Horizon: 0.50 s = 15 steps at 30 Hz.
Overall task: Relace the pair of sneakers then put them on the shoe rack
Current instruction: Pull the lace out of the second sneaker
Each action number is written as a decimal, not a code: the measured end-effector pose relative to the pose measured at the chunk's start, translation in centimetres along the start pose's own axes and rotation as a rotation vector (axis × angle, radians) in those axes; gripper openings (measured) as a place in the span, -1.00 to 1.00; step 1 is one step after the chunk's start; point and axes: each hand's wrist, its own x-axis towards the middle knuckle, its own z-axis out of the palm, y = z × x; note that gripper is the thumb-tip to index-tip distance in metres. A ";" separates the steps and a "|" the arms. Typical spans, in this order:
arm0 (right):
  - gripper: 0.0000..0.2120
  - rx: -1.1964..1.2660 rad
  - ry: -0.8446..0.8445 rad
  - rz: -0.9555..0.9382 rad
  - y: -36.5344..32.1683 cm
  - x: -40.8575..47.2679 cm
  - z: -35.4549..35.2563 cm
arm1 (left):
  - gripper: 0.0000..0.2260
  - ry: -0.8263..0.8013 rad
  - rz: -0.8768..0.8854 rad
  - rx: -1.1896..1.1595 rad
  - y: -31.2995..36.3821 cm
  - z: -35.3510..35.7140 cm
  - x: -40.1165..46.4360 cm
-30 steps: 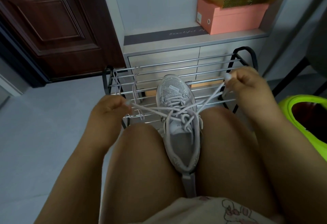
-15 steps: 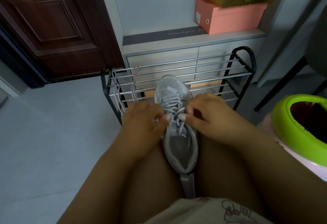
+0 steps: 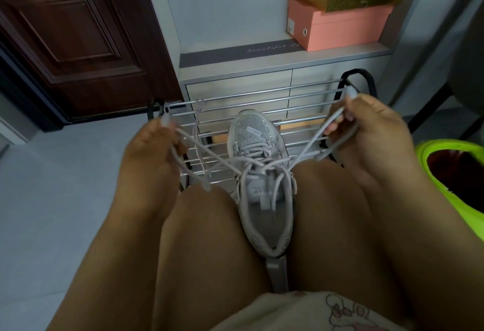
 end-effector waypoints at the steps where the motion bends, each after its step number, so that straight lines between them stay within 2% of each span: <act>1: -0.61 0.035 0.005 0.015 0.0 0.0 0.0 | -0.66 0.003 0.023 -0.035 0.2 -0.3 0.2; 4: -0.60 0.051 -0.066 0.113 0.1 -0.2 0.5 | -0.77 -0.108 0.117 0.137 0.4 -0.1 -0.3; 6: -0.70 -0.070 -0.143 0.157 0.4 -0.4 0.7 | -0.83 -0.204 0.064 0.294 -0.2 0.5 -0.6; 8: -0.74 -0.424 -0.240 0.090 1.4 -0.9 0.6 | -0.83 -0.270 0.033 0.466 -1.0 1.1 -1.0; 11: -0.82 -1.105 -0.430 -0.077 2.5 -1.5 0.6 | -0.77 -0.340 0.081 0.622 -1.9 2.0 -1.8; 13: -0.79 -1.324 -0.513 -0.104 2.7 -1.6 0.6 | -0.71 -0.389 0.131 0.725 -2.2 2.6 -2.1; 15: -0.69 -1.392 -0.556 -0.106 2.9 -1.7 0.5 | -0.70 -0.419 0.205 0.811 -2.4 3.0 -2.2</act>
